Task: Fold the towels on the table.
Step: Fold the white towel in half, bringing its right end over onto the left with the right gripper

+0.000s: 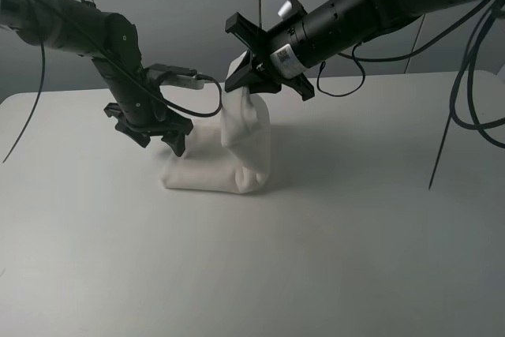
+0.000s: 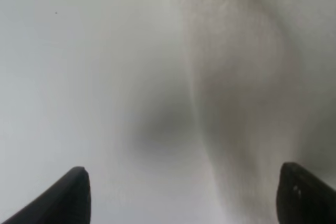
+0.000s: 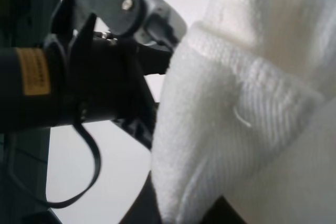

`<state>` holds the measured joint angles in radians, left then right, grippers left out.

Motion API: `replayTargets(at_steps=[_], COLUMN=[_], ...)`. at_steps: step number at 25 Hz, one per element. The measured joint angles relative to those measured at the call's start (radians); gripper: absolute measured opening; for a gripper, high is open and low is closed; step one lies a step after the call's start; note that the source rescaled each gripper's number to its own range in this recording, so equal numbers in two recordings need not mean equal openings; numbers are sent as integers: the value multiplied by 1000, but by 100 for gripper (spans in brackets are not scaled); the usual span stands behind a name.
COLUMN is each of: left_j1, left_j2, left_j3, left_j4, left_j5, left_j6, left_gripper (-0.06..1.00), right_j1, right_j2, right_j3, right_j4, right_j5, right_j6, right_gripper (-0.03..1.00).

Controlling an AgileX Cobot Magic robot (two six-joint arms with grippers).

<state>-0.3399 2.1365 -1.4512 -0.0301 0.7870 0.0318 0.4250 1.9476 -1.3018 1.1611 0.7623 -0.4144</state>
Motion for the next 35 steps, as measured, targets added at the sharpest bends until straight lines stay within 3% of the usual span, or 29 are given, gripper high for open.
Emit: replayTargets(at_steps=[17, 26, 35], left_j1=[49, 49, 49], left_j2=[-226, -250, -250], left_j3=[-143, -256, -256], left_j4=[-57, -216, -286], left_j5=[188, 269, 281], left_j6=[70, 149, 175], left_gripper=[96, 96, 96], right_j1=[2, 33, 81], right_j2=[0, 0, 54], right_j3=[0, 0, -2], right_j4=[1, 9, 33], right_j5=[-13, -125, -210], right_j6=[-4, -5, -12], right_gripper=[0, 0, 0])
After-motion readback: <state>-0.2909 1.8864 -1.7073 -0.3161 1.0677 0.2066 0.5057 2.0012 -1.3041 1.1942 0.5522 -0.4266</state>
